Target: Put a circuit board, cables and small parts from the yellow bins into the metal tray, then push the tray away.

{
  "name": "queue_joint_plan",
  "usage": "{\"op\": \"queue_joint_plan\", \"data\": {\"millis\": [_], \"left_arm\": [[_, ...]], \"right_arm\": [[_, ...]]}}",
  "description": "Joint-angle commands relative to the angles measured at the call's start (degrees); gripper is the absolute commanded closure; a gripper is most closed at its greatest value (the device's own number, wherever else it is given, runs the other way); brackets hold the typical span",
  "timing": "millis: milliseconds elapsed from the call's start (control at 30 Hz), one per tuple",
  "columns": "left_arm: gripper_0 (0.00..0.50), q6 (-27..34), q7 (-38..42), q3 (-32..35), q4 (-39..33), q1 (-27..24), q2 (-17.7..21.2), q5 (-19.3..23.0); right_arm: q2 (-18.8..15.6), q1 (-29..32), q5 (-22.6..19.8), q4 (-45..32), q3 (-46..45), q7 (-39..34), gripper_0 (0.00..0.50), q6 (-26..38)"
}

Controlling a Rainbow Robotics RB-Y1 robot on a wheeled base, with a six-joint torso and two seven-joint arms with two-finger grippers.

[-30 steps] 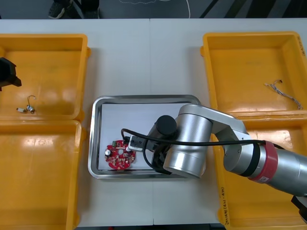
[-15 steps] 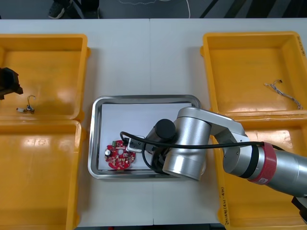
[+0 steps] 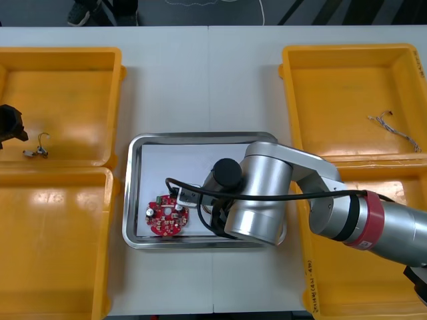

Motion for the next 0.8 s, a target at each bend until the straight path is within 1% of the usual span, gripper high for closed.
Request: {"op": "queue_joint_plan", "data": {"millis": [33,267,400,600,800], "left_arm": [[0.006,-1.2,-7.8,-0.4,0.6,-2.2,-0.7,-0.8],[0.023,-2.1,-8.0,-0.4,1.9,-2.1,-2.0,-1.6],[0.03,-2.4,-8.1,-0.4,2.3,-2.1,-2.7,-2.1],[0.035,-2.6,-8.0,-0.4,3.2,-2.1,-3.7,-2.8],[0.033,-4.1,-8.3,-0.4,4.5,-2.1,-4.3,-3.4]], "right_arm": [[0.2,-3.0,-3.6,-1.3,-4.7,2.9,0.09,2.4],[0.0,-4.1,-8.0,-3.9,-11.1,2.1,0.088,7.4],[-0.5,-4.5,-9.4,-5.4,-14.8,1.5,0.09,10.6],[-1.2,-4.5,-12.9,-6.2,-23.1,0.7,0.088,16.4],[-3.0,-5.2,-15.4,-6.2,-30.4,0.0,0.089,21.7]]}}
